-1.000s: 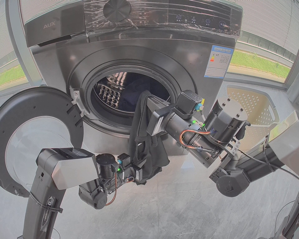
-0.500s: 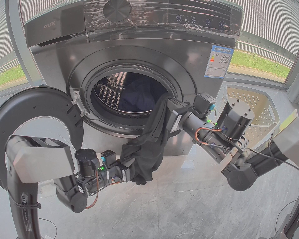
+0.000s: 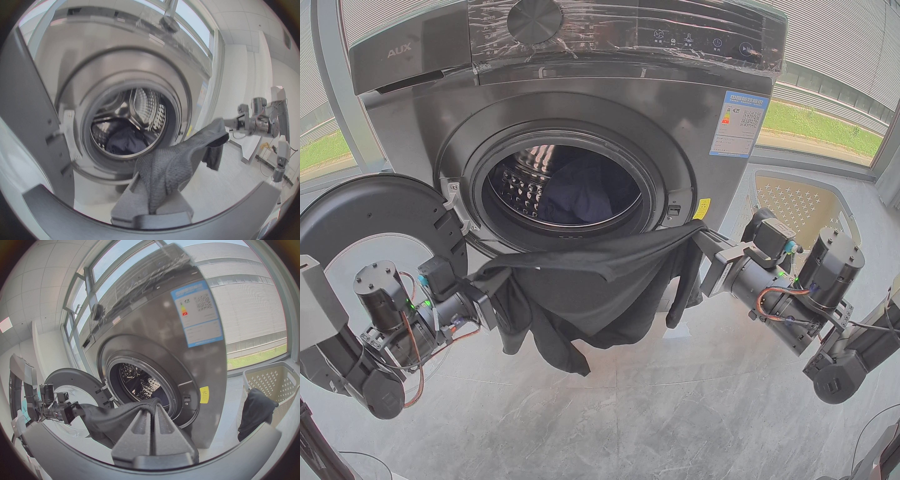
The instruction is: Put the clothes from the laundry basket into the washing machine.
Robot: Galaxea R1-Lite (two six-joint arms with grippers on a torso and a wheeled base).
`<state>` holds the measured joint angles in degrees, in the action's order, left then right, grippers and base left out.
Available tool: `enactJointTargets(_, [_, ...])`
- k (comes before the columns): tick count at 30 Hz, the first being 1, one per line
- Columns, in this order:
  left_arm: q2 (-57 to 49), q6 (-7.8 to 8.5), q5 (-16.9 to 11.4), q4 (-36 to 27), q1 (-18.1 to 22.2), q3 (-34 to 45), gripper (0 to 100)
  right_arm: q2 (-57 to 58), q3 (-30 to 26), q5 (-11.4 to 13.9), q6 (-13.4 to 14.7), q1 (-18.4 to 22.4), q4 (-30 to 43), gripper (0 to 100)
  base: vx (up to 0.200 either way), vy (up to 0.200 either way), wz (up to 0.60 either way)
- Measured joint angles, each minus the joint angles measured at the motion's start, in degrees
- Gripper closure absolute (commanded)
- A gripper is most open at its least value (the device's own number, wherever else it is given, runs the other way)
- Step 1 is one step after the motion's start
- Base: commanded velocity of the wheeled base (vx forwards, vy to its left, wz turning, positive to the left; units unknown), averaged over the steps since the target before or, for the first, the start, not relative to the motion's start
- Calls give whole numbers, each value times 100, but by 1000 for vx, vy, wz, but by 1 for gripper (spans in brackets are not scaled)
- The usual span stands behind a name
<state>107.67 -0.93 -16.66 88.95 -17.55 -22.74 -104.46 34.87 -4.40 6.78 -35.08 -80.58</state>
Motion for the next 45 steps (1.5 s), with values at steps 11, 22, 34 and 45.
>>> enactJointTargets(11, [-952,-297,28,-2,257,-485,100,261,-236,-24,46,155,-74,100,0,0,0])
enactJointTargets(22, [-1393,-391,35,0,234,-599,100,315,-212,-17,61,223,-143,100,0,0,0])
enactJointTargets(34, [-1404,-332,24,-2,33,-383,100,339,-179,-22,61,226,-140,100,0,0,0])
enactJointTargets(45, [-1162,-310,20,0,-149,-96,100,451,-141,-20,52,249,-132,100,0,0,0])
